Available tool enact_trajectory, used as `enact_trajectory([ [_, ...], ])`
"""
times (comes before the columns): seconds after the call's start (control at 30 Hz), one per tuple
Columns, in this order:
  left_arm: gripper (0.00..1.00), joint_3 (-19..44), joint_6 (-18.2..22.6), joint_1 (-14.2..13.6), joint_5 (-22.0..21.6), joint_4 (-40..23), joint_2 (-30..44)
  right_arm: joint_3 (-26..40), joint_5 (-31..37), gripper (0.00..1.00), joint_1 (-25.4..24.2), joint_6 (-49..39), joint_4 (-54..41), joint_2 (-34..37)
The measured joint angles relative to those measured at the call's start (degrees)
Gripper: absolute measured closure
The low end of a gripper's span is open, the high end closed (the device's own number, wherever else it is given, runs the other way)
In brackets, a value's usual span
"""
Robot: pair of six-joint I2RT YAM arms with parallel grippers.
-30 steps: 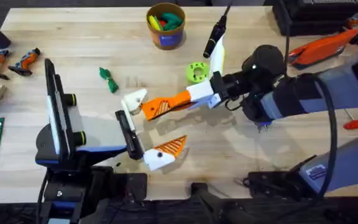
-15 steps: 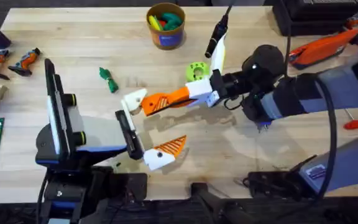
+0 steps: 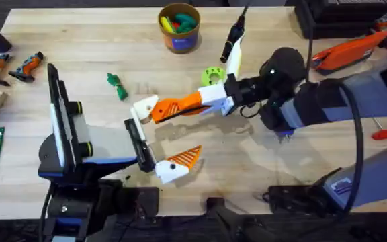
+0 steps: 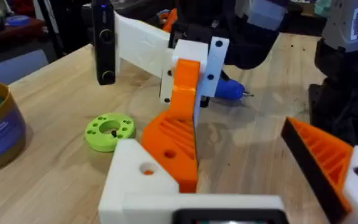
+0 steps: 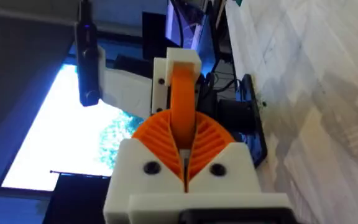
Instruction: Pick up the gripper from the table and insert it into the empty holder that is missing its gripper. Then pick up a screw, insert it into the mounting hole, and use the screwdriver to tighten it. Finally, clean up the table by picking up the vegetable and placing it into the bucket.
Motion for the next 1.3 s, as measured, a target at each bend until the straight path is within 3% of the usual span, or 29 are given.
enact_trajectory([
  [1.3,0.015,0.0,1.2,0.22,-2.14,0.31,-0.01,7.45,2.1,0.989,3.59,-0.41,-5.45,3.21],
])
